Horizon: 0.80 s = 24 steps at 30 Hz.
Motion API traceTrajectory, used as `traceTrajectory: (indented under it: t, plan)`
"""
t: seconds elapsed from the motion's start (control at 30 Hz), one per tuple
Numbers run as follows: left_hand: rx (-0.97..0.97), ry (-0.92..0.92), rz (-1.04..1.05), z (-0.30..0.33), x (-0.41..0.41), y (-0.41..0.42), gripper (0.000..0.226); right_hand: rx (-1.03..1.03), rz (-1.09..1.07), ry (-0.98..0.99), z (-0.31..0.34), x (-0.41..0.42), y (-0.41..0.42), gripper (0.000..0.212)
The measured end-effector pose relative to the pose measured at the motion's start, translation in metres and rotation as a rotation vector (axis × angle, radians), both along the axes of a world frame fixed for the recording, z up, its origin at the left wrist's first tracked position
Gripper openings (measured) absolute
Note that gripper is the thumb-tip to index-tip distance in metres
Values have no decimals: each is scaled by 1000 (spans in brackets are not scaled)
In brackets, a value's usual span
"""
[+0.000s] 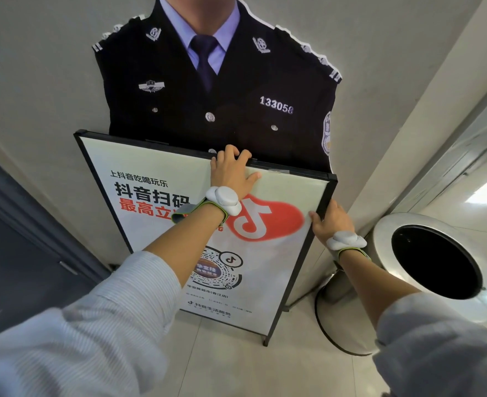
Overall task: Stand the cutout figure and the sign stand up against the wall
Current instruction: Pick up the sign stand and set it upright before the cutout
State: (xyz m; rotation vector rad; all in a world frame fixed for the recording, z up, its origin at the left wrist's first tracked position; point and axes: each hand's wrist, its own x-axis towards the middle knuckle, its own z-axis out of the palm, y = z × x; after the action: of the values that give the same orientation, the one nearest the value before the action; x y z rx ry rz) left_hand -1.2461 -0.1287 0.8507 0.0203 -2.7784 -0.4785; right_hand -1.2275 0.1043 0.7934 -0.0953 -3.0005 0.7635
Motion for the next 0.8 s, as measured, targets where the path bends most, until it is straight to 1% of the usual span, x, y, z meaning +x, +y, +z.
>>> traceTrajectory:
  t: [0.1,0.23,0.5,0.8]
  plan:
    - [-12,15,-4,-2,2,-2,47,6,12,4,-1,2,1,40]
    - [-10,1,6,-2,-1,0,47,22,-11,-38,2,-1,0,40]
    - [20,-2,-5,1,1,0,49,-9,-11,-56,4,2,1,41]
    - [51,-39,-53,5,12,1,56,49,34,-72,9,14,12,51]
